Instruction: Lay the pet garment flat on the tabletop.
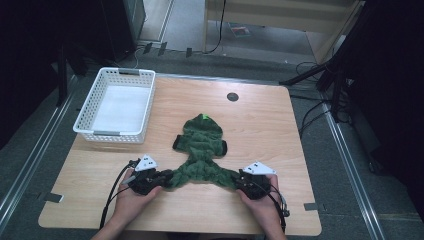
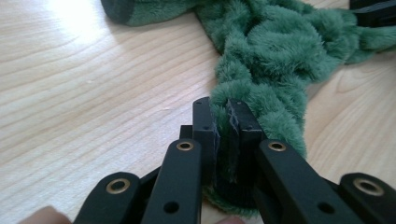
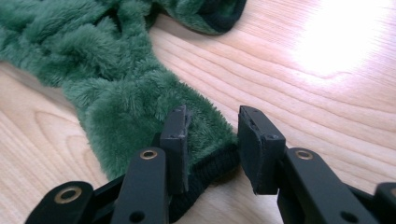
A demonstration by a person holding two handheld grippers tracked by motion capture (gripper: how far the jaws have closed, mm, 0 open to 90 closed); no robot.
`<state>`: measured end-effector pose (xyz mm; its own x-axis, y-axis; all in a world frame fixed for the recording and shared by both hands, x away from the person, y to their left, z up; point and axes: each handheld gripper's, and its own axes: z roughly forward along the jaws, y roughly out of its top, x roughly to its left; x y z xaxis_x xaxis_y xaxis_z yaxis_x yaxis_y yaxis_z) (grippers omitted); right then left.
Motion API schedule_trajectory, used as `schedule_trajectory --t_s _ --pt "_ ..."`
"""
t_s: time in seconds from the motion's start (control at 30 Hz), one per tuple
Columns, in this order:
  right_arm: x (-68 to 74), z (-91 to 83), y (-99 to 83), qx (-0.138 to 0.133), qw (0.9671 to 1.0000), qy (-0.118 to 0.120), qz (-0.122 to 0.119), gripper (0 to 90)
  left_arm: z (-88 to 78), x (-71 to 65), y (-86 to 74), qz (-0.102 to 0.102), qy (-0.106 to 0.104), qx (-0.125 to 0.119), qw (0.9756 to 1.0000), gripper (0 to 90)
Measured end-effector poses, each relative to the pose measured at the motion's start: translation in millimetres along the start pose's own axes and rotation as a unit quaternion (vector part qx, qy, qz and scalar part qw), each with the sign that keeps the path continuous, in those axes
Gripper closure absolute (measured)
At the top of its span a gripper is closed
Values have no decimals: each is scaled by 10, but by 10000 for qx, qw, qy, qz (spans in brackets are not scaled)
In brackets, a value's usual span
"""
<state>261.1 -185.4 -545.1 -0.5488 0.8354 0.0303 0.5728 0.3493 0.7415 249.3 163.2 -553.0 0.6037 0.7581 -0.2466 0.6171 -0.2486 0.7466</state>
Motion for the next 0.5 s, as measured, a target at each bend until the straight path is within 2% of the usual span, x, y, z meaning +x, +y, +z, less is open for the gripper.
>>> schedule_trajectory --t_s 0.1,0.23,0.27,0.33,0.5 --pt "-23 -14 -7 23 10000 16 50 645 -5 -17 -4 88 2 -43 10000 822" --pt "-77 -65 -27 -44 9997 202 104 606 -34 31 -6 -135 99 -213 9996 668" --pt "-87 -82 -32 -67 9995 247 162 601 -45 46 -9 -192 185 -266 9993 653" --pt "-137 -124 -53 -121 9991 320 264 599 -78 66 -18 -150 401 -303 9986 638" --pt "-172 -183 -94 -146 9980 561 243 588 -132 96 -48 -234 441 -420 9979 576"
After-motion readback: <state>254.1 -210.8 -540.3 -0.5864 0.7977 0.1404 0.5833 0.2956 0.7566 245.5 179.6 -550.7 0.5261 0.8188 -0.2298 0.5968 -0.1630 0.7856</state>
